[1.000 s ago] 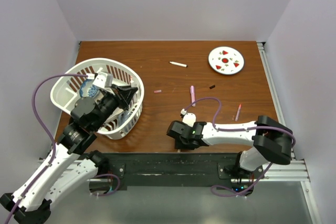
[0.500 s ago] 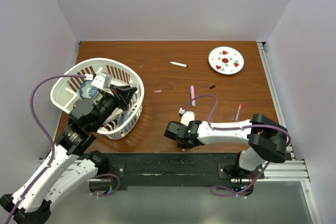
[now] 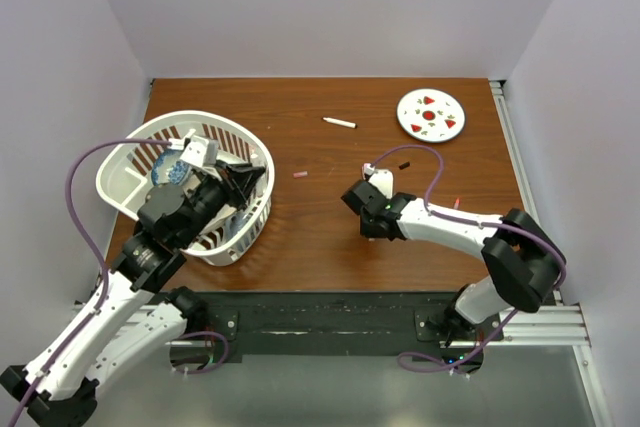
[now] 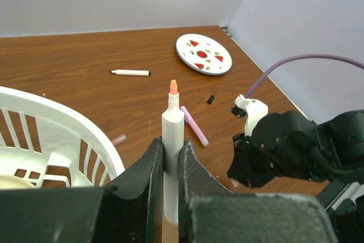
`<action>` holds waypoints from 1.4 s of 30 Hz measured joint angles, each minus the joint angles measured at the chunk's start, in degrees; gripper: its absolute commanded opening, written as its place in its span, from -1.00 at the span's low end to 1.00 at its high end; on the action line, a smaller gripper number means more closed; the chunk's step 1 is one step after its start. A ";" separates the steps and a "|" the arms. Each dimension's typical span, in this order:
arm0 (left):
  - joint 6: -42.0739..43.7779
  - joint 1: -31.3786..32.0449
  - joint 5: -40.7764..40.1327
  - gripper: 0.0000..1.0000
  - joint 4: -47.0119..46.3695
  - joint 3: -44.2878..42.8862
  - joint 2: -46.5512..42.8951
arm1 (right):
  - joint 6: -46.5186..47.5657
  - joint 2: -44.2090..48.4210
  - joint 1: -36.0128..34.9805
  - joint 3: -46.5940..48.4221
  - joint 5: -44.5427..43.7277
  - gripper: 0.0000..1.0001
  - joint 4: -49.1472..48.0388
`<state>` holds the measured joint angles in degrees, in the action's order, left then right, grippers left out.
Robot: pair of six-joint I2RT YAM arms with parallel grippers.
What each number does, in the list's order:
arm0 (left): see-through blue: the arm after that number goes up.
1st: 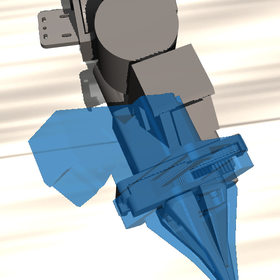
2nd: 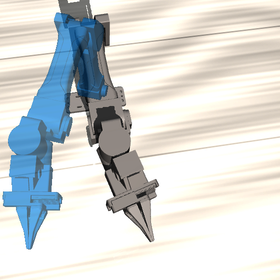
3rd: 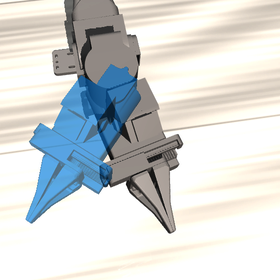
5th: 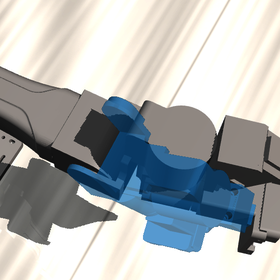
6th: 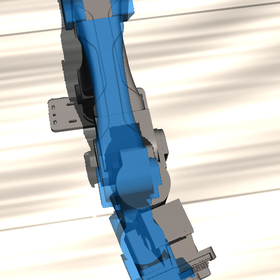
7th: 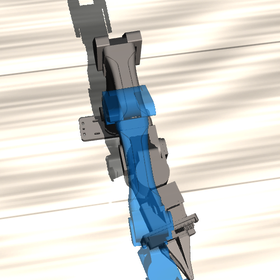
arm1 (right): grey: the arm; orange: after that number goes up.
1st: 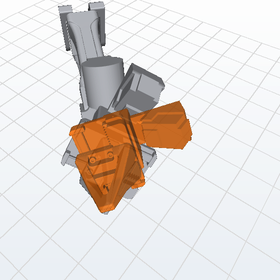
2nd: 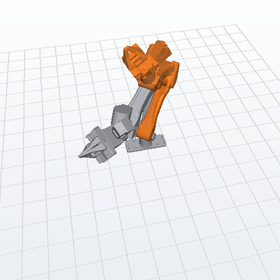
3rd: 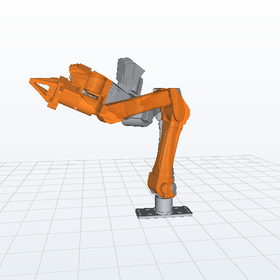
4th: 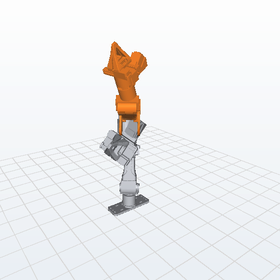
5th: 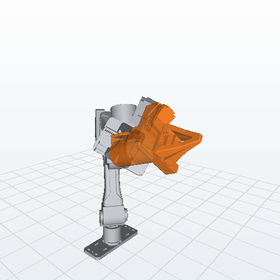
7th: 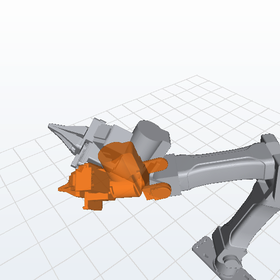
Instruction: Insert the pens into the pen caps
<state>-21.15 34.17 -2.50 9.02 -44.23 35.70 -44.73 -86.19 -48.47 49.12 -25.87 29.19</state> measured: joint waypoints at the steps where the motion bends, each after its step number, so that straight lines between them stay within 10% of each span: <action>1: 0.00 0.00 0.31 -1.00 0.02 0.00 0.57 | 1.22 -0.11 0.87 -0.09 0.15 -0.84 -0.50; 10: 0.50 0.00 0.74 -1.00 0.07 0.09 1.51 | 8.92 -4.42 3.80 -0.79 5.09 -0.43 -6.03; 24: 0.81 0.00 0.74 -1.00 0.04 0.11 0.52 | 10.67 -2.21 3.91 -2.86 7.89 -0.39 -6.73; 36: 0.81 0.00 0.76 -1.00 -0.02 0.39 0.15 | 11.61 -1.62 3.91 -3.50 8.66 -0.59 -6.43; 42: 0.81 0.00 1.14 -1.00 -0.17 0.94 0.50 | 12.61 -2.01 3.91 -3.15 8.55 -1.00 -6.14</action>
<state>-20.34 34.17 -1.37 8.84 -43.29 36.21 -32.12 -88.20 -44.56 45.98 -17.32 23.05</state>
